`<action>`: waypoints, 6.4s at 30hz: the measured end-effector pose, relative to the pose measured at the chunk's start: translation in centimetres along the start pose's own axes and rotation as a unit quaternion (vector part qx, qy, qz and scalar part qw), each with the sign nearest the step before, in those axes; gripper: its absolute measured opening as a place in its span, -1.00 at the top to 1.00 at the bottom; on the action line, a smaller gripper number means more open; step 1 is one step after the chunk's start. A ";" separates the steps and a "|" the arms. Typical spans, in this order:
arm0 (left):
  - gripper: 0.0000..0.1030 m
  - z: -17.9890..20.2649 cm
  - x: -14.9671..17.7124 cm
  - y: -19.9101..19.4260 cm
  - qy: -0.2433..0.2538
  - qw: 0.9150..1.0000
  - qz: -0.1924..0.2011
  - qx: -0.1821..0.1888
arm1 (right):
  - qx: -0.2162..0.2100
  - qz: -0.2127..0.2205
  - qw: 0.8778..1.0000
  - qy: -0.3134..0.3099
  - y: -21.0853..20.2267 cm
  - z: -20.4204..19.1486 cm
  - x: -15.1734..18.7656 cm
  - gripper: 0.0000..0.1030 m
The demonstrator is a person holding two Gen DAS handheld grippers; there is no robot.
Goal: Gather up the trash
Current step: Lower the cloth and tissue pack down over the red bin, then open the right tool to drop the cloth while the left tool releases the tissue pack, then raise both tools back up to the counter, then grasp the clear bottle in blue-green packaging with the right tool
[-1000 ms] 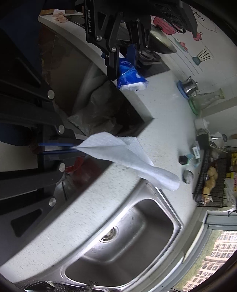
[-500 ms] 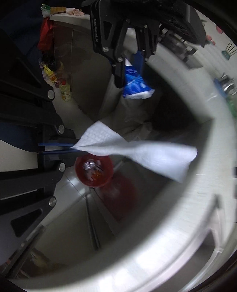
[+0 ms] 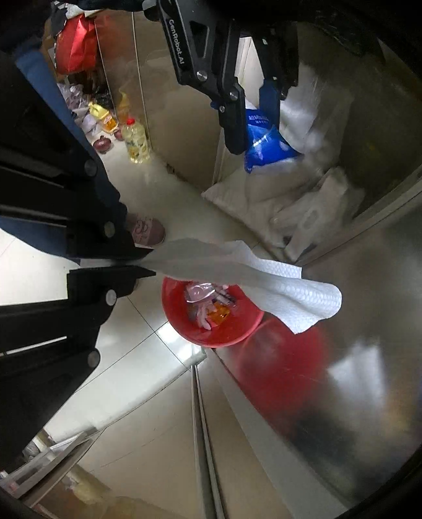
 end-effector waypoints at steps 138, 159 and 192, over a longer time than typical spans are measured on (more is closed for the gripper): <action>-1.00 -9.6 -19.3 -41.6 -0.084 0.978 0.174 -0.083 | 0.178 0.211 0.961 -0.006 -42.2 -3.2 -15.0 -0.99; -1.00 -24.9 -32.9 -34.1 -0.135 0.982 0.131 -0.004 | 0.209 0.089 0.973 -0.040 -35.4 -1.3 -36.3 -0.98; -1.00 -29.4 -35.2 -29.5 -0.141 0.984 0.102 0.029 | 0.220 0.017 0.974 -0.050 -27.6 1.3 -42.4 -0.25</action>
Point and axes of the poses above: each gripper's, at about its wrist camera, not at the fingertips, and y roughly the way its jaws point, z to its right, x to its underside, the point moved 4 cm from there along y, roughly the way its jaws point, and after that the axes turned 8 degrees about -y, right-handed, at the moved point
